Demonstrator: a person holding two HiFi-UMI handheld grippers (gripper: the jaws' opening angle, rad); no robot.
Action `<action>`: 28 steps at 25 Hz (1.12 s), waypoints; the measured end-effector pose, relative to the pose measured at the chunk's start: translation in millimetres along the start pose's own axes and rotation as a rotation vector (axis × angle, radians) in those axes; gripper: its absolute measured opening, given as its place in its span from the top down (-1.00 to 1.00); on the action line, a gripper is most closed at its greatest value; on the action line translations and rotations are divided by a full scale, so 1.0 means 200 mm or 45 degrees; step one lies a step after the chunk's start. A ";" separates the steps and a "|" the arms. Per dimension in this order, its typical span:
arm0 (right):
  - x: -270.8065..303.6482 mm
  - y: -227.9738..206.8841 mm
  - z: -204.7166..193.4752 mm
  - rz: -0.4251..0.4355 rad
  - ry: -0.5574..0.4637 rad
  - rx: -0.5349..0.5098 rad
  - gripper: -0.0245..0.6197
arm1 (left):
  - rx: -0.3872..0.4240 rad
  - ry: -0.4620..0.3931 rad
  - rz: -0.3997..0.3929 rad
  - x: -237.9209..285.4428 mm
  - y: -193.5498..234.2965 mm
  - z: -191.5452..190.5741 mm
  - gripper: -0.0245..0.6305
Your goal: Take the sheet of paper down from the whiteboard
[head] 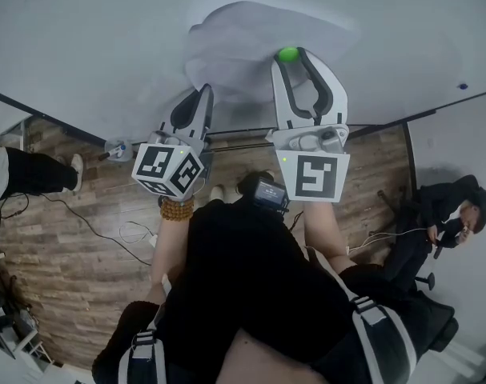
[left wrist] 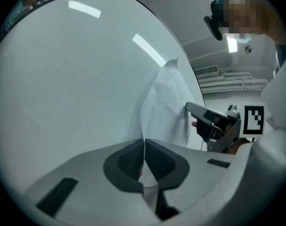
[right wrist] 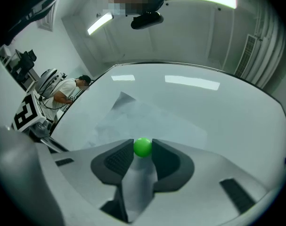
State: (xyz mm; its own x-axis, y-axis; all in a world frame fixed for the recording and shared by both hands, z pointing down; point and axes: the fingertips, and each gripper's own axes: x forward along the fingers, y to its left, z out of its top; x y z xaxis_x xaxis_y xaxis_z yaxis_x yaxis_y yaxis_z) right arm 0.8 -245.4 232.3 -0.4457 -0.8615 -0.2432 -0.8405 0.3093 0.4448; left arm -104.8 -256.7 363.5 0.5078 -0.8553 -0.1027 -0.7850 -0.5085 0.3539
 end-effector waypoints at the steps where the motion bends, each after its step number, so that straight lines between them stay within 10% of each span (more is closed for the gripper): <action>1: -0.01 0.00 0.01 0.003 -0.002 -0.002 0.55 | -0.001 0.000 0.001 0.00 -0.01 0.00 0.89; 28: -0.16 0.17 -0.13 0.147 0.128 -0.014 0.55 | -0.026 0.003 -0.009 0.01 -0.02 0.00 0.89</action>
State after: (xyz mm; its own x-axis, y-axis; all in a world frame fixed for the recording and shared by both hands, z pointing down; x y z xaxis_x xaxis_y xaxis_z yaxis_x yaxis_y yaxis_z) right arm -4.3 -217.6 278.3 -0.5056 -0.8567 -0.1026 -0.7817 0.4045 0.4746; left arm -100.2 -257.1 361.6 0.5138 -0.8517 -0.1031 -0.7743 -0.5121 0.3718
